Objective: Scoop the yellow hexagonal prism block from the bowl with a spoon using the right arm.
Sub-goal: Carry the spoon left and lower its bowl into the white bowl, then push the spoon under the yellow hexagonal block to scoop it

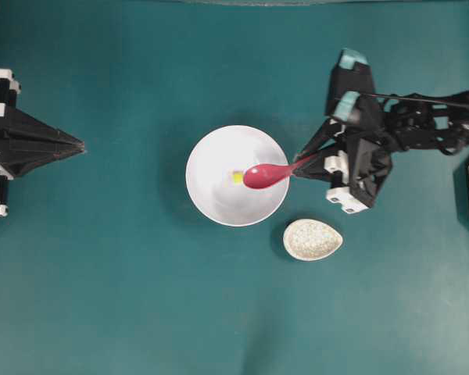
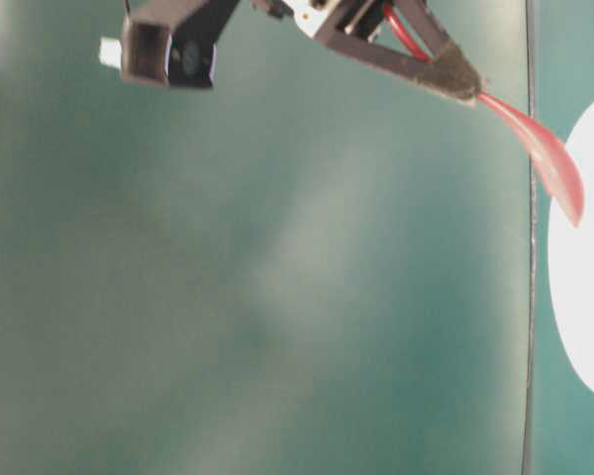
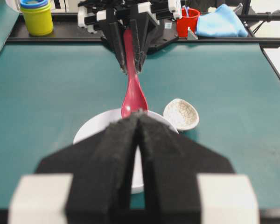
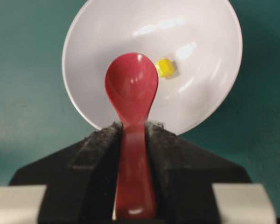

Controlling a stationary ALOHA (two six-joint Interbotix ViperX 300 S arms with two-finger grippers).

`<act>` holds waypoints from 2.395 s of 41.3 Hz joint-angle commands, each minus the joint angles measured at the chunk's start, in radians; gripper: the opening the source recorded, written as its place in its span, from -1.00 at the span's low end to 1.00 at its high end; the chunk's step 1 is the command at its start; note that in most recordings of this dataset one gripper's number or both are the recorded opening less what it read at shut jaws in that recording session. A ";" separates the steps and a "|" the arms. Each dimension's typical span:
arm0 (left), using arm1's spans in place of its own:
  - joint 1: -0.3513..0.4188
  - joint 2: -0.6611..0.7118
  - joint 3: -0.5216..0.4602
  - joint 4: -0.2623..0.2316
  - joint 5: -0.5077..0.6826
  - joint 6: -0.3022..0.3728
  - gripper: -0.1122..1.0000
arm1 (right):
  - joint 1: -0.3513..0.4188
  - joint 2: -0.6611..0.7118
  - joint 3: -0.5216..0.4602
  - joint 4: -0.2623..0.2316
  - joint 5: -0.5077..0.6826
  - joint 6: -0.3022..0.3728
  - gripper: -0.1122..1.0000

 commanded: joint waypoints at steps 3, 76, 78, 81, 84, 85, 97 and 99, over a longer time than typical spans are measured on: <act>0.000 0.005 -0.026 0.003 -0.003 0.002 -0.75 | -0.015 0.040 -0.078 0.000 0.071 0.003 -0.36; 0.002 0.005 -0.026 0.003 -0.003 0.003 -0.75 | -0.003 0.264 -0.173 -0.140 0.044 0.143 -0.36; 0.000 0.005 -0.026 0.003 -0.003 0.002 -0.75 | -0.003 0.268 -0.176 -0.140 0.035 0.143 -0.36; 0.002 0.005 -0.025 0.003 -0.003 0.002 -0.75 | -0.003 0.276 -0.179 -0.141 0.020 0.143 -0.36; 0.000 0.005 -0.025 0.003 -0.003 0.003 -0.75 | -0.003 0.282 -0.183 -0.141 0.005 0.141 -0.36; 0.000 0.005 -0.025 0.003 -0.003 0.003 -0.75 | -0.003 0.284 -0.183 -0.141 -0.002 0.141 -0.37; 0.002 0.005 -0.025 0.003 -0.002 0.003 -0.75 | -0.003 0.288 -0.183 -0.150 -0.077 0.141 -0.36; 0.000 0.005 -0.025 0.003 -0.003 0.003 -0.75 | -0.003 0.287 -0.183 -0.149 -0.086 0.141 -0.36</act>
